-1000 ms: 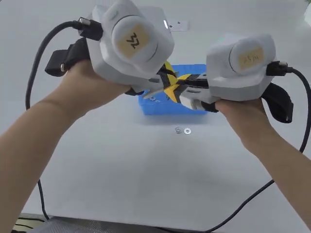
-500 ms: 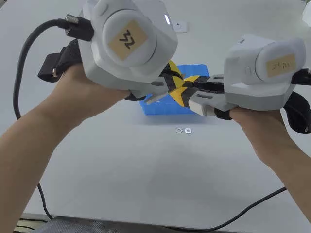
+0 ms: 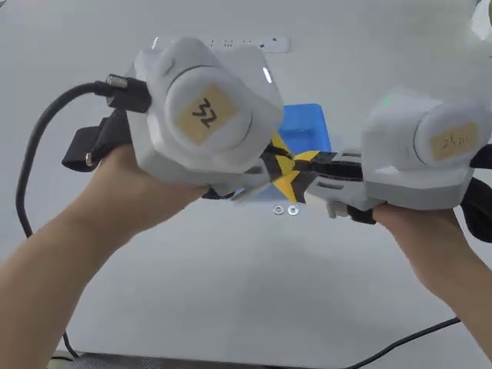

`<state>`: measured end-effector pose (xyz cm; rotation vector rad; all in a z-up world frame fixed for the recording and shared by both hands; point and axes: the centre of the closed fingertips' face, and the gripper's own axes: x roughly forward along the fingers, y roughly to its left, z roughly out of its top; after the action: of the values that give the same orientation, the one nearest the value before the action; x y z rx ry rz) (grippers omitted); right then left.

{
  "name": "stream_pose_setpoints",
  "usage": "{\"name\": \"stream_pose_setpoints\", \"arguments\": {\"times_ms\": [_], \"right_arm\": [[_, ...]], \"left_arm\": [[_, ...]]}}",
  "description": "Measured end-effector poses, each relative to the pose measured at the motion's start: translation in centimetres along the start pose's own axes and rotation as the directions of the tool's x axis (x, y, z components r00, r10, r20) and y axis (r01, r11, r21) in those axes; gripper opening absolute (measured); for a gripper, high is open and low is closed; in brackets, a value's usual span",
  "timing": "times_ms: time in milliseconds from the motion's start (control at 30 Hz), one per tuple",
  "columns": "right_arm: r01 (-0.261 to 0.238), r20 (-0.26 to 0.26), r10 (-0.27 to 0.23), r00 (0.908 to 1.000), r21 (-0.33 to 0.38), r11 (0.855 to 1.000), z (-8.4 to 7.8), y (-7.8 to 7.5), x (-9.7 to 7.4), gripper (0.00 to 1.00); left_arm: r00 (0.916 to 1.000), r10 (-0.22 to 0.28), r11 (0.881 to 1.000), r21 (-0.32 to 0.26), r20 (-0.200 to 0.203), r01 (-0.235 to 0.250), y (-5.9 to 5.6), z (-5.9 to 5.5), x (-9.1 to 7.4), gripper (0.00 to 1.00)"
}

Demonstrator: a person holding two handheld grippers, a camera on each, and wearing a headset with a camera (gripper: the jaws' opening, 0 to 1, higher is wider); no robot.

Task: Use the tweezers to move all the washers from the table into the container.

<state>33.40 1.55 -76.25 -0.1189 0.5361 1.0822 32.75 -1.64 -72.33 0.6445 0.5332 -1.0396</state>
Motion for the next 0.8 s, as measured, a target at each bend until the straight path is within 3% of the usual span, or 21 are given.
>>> {"name": "stream_pose_setpoints", "arguments": {"times_ms": [200,467,667,800], "right_arm": [[-0.004,-0.021,0.004,0.9998,0.009,1.000,-0.9,0.0,0.5,0.10],[-0.009,-0.033,0.010,0.9994,0.030,0.999,-1.7,-0.2,1.5,0.10],[-0.009,-0.054,0.010,0.9985,0.023,1.000,-2.3,-0.6,2.0,0.10],[-0.017,-0.069,0.019,0.9974,0.032,0.999,-2.9,-0.6,2.3,0.10]], "left_arm": [[0.9999,-0.010,1.000,-0.022,-0.012,0.009,-0.4,-0.9,0.7,0.00],[0.9995,-0.014,0.997,-0.076,-0.028,0.012,0.1,-2.0,1.3,0.00],[0.9997,-0.019,0.993,-0.121,-0.018,0.017,0.1,-2.6,1.7,0.00],[0.9992,-0.024,0.994,-0.111,-0.031,0.020,-0.1,-3.0,2.0,0.00]]}}
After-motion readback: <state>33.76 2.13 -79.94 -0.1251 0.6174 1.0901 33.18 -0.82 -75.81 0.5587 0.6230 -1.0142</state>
